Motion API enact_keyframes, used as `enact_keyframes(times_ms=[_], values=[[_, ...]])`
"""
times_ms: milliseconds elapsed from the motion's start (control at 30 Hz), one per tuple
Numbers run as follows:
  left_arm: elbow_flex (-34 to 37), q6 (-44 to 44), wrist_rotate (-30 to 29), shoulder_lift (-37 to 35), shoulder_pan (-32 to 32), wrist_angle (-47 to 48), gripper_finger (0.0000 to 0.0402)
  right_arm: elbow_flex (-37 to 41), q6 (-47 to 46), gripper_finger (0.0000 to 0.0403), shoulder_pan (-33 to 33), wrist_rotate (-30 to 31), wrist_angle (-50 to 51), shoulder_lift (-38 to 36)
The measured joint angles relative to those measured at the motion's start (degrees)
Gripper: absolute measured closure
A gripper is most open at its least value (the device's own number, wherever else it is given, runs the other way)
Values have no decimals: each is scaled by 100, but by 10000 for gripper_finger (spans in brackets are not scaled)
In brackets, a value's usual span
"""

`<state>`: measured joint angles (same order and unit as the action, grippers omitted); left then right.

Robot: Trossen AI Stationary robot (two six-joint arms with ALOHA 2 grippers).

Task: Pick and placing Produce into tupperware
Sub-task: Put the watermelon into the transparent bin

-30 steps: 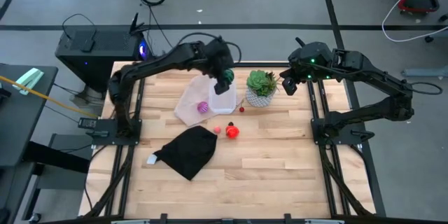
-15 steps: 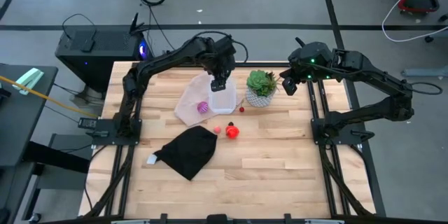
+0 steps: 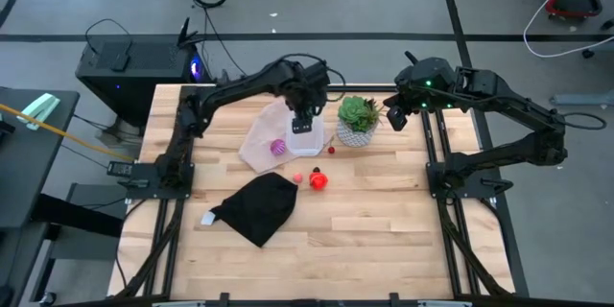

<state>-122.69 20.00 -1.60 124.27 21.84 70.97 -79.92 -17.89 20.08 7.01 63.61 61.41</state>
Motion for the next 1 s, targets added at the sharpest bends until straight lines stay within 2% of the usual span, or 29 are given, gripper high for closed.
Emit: enact_keyframes(times_ms=[300,1000], values=[[2,288,-140,388,-48,-16,104,0,-11,387,0,0,2,0],[7,276,-118,859,81,-196,104,0,4,387,0,0,4,0]])
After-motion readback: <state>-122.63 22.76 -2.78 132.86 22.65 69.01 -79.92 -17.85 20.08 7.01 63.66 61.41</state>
